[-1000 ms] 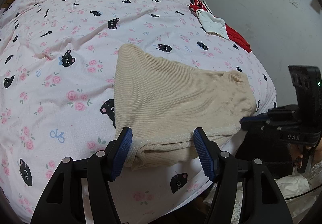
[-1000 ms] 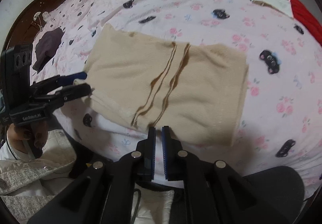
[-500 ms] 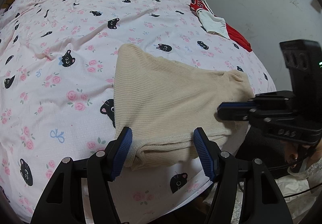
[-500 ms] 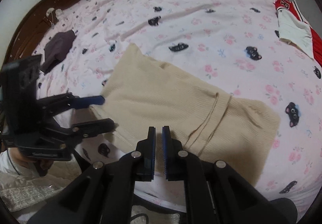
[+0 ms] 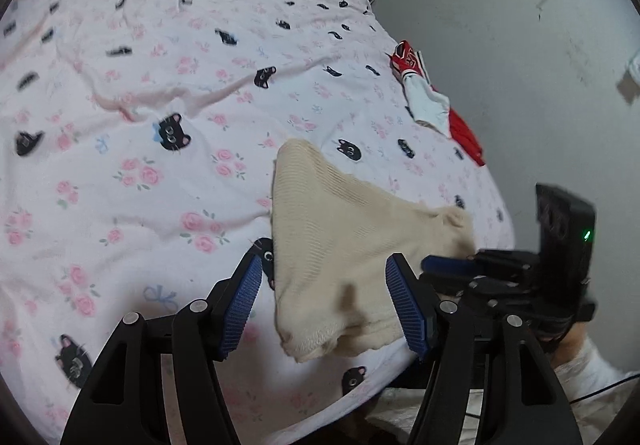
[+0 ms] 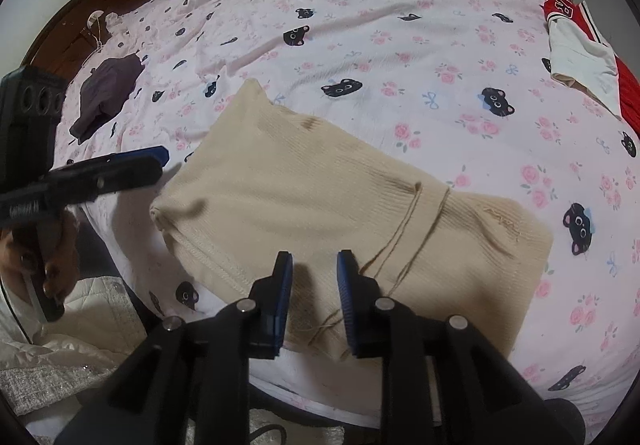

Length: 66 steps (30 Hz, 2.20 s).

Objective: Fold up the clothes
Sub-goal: 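Grasp the garment's end with the left tool and lift it, then fold the lifted end over the garment with the left tool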

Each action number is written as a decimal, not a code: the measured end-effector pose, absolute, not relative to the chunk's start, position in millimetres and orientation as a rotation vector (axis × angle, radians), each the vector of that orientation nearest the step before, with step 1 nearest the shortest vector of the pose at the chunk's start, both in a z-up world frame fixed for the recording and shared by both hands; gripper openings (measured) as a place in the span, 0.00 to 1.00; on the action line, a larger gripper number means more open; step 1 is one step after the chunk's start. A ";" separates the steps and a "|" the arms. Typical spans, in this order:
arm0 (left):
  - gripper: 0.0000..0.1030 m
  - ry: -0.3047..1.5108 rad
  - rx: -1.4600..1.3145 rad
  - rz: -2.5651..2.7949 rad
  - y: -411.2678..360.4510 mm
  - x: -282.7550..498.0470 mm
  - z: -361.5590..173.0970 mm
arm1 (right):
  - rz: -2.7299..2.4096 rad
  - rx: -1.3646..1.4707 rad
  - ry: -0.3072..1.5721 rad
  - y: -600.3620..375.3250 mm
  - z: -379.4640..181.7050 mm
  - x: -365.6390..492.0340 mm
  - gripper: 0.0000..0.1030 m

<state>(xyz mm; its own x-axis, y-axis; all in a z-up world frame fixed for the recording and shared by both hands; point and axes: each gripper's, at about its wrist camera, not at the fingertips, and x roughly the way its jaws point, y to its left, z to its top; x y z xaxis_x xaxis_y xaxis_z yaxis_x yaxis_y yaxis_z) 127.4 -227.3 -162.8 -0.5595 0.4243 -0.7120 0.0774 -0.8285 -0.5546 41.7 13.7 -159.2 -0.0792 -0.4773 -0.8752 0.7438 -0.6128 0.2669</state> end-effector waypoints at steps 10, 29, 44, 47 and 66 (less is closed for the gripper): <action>0.58 -0.883 -1.400 2.307 -235.7 96.2 -187.3 | -1.805 1.346 0.319 14.7 -162.8 42.8 0.24; 0.68 -0.821 -1.432 2.213 -230.0 85.5 -191.6 | -1.794 1.353 0.330 11.4 -165.9 41.0 0.24; 0.68 -0.903 -1.507 2.076 -233.8 84.2 -196.2 | -1.790 1.360 0.319 14.2 -169.2 39.5 0.23; 0.68 -0.964 -1.534 2.008 -240.2 85.1 -200.3 | -1.790 1.360 0.318 14.7 -169.7 39.6 0.23; 0.69 -1.039 -1.612 1.887 -234.0 90.4 -201.6 | -1.788 1.366 0.313 15.1 -171.2 39.0 0.23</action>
